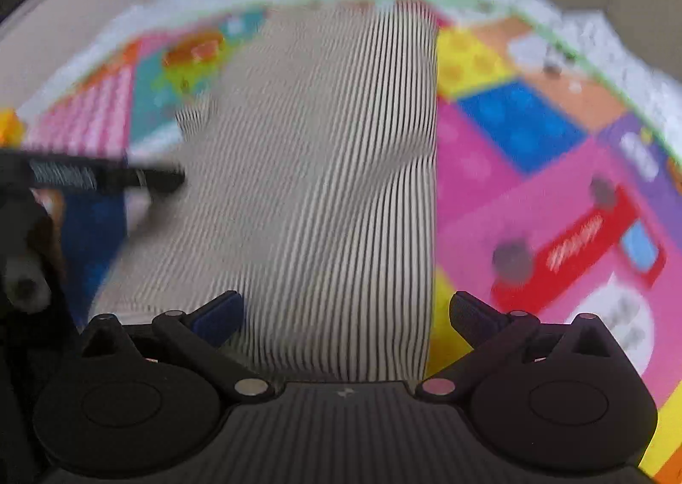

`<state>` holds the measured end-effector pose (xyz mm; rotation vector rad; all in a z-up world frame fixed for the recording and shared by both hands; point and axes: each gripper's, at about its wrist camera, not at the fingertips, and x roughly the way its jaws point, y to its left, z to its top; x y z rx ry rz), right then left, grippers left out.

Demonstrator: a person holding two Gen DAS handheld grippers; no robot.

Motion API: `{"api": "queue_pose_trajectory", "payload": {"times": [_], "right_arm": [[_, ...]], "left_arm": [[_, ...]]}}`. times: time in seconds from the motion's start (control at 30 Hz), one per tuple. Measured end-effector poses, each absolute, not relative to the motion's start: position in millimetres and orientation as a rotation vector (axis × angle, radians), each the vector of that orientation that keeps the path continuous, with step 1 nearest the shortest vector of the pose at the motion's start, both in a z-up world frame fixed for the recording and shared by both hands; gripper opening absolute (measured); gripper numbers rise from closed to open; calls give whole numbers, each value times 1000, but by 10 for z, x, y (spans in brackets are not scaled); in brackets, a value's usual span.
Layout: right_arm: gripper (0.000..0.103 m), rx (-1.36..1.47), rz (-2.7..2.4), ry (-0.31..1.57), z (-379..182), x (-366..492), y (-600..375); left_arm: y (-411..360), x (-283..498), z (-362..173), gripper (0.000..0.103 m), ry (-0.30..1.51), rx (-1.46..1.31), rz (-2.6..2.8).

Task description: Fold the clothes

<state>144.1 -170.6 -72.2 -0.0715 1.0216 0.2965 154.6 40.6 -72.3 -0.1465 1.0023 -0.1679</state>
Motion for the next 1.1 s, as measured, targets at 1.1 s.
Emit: {"api": "queue_pose_trajectory", "payload": {"times": [1.1], "right_arm": [[63,-901,756,689,-963,548,-887]], "left_arm": [[512,1210,-330,102,953,-11,-220]]}}
